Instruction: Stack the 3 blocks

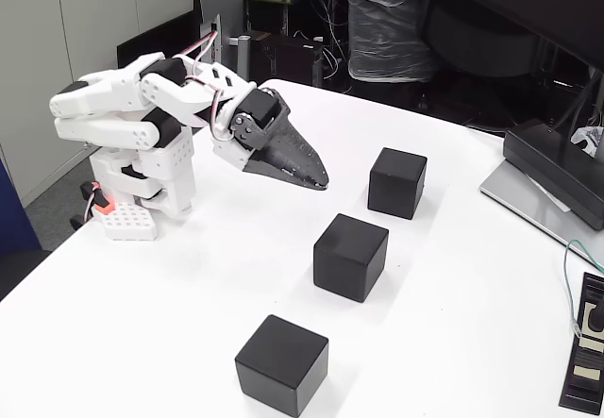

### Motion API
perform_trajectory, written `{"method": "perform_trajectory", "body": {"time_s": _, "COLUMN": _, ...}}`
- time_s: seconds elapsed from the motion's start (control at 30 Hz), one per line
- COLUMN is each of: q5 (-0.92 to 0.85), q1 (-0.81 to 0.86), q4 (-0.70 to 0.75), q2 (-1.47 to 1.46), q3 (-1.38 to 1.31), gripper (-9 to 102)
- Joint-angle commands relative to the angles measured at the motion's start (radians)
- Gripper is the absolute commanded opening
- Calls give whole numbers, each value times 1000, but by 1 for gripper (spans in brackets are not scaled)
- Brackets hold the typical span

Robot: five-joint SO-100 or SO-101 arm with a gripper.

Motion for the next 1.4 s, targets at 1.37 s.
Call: {"method": "perform_trajectory", "body": {"time_s": 1.37, "q5": -281, "q1": -8, "q4": 345, "q2": -54, "q3": -454, "gripper": 30}}
